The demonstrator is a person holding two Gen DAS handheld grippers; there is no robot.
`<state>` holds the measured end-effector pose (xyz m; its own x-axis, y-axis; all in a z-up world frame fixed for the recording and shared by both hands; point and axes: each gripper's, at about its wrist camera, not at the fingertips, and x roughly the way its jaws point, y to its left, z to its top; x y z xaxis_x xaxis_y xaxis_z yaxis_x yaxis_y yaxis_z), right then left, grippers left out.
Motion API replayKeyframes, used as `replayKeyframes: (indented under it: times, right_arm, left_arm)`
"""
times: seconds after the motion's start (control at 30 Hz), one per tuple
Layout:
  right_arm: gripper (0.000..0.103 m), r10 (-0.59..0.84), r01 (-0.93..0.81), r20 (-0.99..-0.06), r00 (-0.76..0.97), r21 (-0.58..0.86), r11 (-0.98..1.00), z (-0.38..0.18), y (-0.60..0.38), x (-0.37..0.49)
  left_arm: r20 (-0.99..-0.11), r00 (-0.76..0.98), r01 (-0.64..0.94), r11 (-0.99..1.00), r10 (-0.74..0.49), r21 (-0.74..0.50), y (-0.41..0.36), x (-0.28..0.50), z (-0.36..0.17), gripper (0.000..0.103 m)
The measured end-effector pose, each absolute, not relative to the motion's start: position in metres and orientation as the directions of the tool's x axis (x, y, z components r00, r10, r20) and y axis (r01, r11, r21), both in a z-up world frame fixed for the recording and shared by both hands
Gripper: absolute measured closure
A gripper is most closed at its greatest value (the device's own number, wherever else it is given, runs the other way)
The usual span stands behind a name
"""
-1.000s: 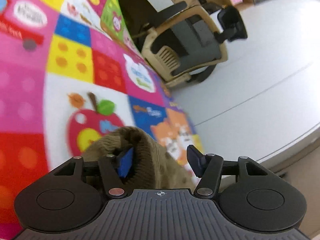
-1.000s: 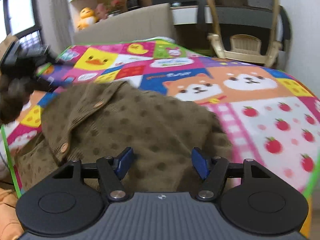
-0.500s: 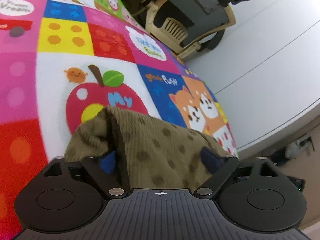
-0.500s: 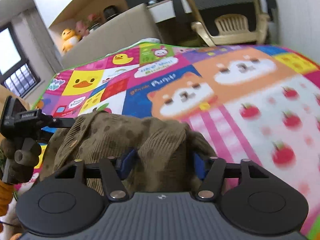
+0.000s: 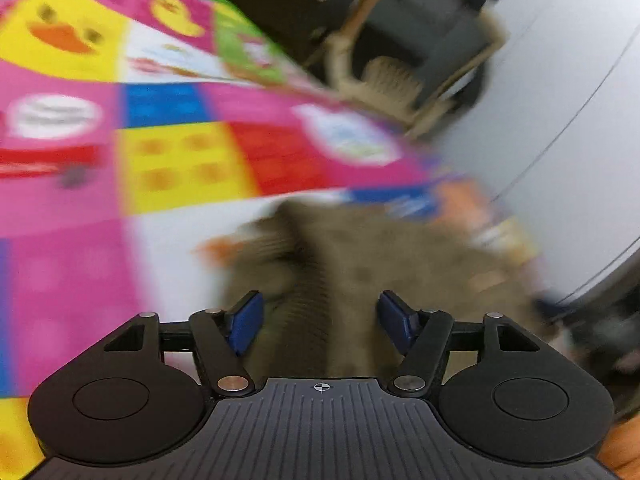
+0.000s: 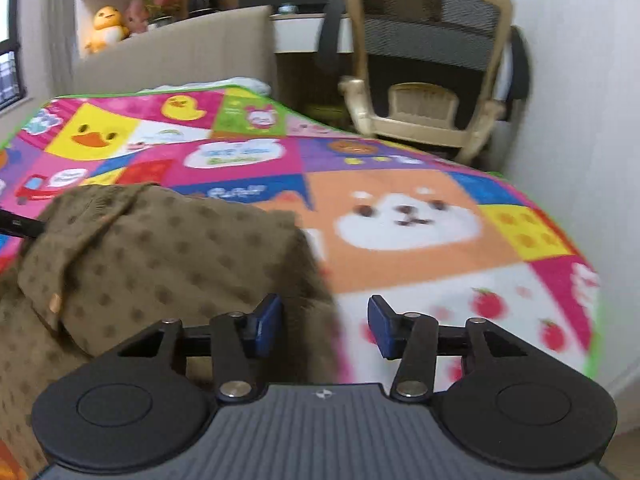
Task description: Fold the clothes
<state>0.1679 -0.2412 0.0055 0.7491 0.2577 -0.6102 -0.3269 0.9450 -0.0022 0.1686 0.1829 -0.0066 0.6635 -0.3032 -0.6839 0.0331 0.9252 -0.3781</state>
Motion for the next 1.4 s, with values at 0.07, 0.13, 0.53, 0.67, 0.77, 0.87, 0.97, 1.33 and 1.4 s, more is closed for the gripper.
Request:
replayKeyframes:
  times: [0.07,0.13,0.53,0.67,0.77,0.87,0.97,1.33,1.4]
  right_arm:
    - [0.056,0.284,-0.341,-0.576,0.767,0.009,0.940,0.016,-0.240,0.162]
    - [0.056,0.336,-0.378,-0.534,0.776,0.033,0.925,0.028,-0.231,0.158]
    - [0.052,0.478,-0.536,-0.600,0.642,0.095,0.839,-0.003,-0.184,0.146]
    - [0.044,0.491,-0.414,-0.544,0.681,0.267,0.870,0.014,-0.246,0.141]
    - [0.044,0.449,-0.357,-0.557,0.699,0.272,0.893,0.006,-0.255,0.152]
    - [0.044,0.443,-0.346,-0.560,0.700,0.277,0.896,-0.007,-0.244,0.165]
    - [0.057,0.420,-0.356,-0.564,0.711,0.227,0.907,-0.016,-0.223,0.173]
    - [0.096,0.468,-0.483,-0.426,0.774,0.081,0.872,0.075,-0.222,0.091]
    - [0.096,0.460,-0.472,-0.447,0.767,0.091,0.877,0.069,-0.229,0.075]
  left_arm:
    - [-0.663,0.687,0.031,0.923,-0.299,-0.383,0.194,0.155,-0.001,0.033]
    - [-0.615,0.717,0.059,0.908,-0.328,-0.415,0.196,0.147,0.012,0.030]
    - [-0.687,0.666,0.169,0.956,-0.290,-0.240,0.135,0.139,0.000,0.019]
    - [-0.628,0.677,0.175,0.912,-0.384,-0.370,0.169,0.119,0.003,0.015]
    - [-0.594,0.670,0.132,0.859,-0.445,-0.495,0.183,0.125,-0.004,0.014]
    - [-0.589,0.673,0.091,0.840,-0.447,-0.534,0.182,0.138,-0.013,0.015]
    - [-0.590,0.686,0.073,0.848,-0.425,-0.526,0.173,0.149,-0.016,0.015]
    - [-0.491,0.773,0.223,0.896,-0.403,-0.384,0.139,0.097,0.055,0.086]
    - [-0.450,0.780,0.273,0.884,-0.435,-0.380,0.135,0.072,0.075,0.086]
